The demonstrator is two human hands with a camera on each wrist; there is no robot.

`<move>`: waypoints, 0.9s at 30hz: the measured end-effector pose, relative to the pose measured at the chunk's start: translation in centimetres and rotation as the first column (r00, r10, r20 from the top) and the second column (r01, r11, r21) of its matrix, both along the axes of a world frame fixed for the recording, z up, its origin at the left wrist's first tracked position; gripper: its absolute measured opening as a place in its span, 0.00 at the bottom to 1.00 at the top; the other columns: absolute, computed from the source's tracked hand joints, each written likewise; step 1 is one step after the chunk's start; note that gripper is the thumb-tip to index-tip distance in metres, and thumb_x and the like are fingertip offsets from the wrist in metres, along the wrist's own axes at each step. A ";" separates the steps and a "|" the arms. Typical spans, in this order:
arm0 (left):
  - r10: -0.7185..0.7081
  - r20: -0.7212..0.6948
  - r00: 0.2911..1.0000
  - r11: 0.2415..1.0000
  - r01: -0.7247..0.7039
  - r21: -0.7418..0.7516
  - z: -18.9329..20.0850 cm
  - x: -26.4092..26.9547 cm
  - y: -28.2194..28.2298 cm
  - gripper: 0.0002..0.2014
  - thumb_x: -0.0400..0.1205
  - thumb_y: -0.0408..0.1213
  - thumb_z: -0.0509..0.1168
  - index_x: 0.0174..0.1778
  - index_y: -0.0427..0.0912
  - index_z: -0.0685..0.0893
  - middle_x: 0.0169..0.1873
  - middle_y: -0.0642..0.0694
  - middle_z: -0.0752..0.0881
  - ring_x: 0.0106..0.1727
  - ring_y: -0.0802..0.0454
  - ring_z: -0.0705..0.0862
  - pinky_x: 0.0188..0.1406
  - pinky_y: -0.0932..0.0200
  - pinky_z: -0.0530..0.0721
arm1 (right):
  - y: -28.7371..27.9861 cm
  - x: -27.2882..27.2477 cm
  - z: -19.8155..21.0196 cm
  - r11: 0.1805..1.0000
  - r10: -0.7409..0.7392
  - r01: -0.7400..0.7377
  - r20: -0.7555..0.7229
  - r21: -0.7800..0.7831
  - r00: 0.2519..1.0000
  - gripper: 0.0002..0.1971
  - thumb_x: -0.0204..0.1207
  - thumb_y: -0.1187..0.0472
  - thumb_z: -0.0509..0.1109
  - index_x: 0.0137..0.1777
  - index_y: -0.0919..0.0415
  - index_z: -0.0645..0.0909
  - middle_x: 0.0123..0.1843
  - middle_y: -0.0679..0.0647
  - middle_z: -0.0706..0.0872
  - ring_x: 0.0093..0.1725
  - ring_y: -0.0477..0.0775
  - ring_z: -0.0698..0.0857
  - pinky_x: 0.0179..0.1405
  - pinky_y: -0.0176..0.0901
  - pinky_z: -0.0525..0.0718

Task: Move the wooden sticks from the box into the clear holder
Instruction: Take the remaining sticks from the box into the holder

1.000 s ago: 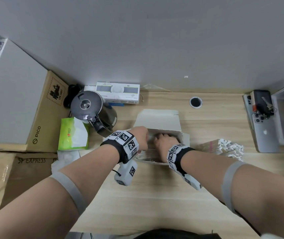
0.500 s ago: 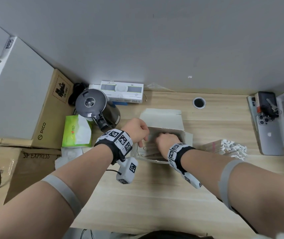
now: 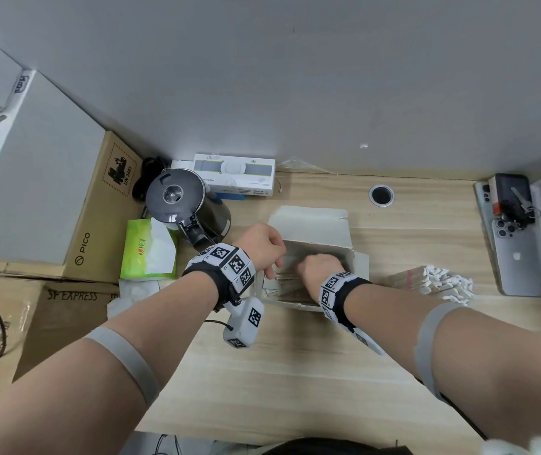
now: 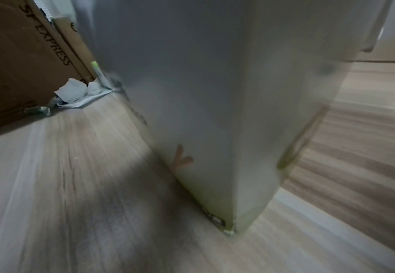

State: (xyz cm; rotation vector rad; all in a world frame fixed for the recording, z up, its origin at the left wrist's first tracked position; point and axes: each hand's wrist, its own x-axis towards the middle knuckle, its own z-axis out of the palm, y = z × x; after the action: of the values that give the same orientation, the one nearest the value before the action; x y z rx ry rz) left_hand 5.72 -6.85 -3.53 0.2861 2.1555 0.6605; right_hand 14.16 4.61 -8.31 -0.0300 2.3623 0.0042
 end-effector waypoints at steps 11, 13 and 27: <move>0.016 0.008 1.000 1.000 -0.016 -0.003 0.0 0.0 0.0 0.07 0.82 0.29 0.62 0.45 0.37 0.86 0.37 0.42 0.94 0.16 0.53 0.83 0.25 0.61 0.75 | -0.4 0.0 -0.8 0.994 0.055 -0.056 0.014 0.095 0.998 0.14 0.77 0.65 0.68 0.61 0.54 0.83 0.59 0.51 0.87 0.59 0.57 0.87 0.48 0.46 0.80; 0.018 0.014 1.000 1.000 -0.018 -0.003 0.0 0.0 0.1 0.07 0.82 0.29 0.62 0.44 0.38 0.86 0.37 0.42 0.94 0.16 0.53 0.83 0.25 0.61 0.75 | -0.3 -0.1 -0.9 0.994 0.060 -0.062 0.016 0.095 0.998 0.15 0.78 0.64 0.69 0.64 0.54 0.81 0.60 0.50 0.87 0.61 0.57 0.86 0.52 0.47 0.80; 0.018 0.001 1.000 1.000 -0.018 -0.025 0.6 0.3 0.3 0.09 0.83 0.29 0.60 0.47 0.36 0.86 0.37 0.42 0.94 0.18 0.53 0.83 0.22 0.63 0.75 | 0.0 -0.1 0.4 0.999 0.045 -0.050 0.258 0.015 0.965 0.10 0.77 0.63 0.67 0.57 0.59 0.84 0.49 0.53 0.88 0.43 0.59 0.87 0.43 0.46 0.86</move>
State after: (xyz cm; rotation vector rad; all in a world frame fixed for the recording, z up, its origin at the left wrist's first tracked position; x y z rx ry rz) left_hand 5.97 -6.50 -2.91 0.2526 2.1657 0.6435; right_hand 14.07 4.62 -7.86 -0.0725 2.1000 0.0460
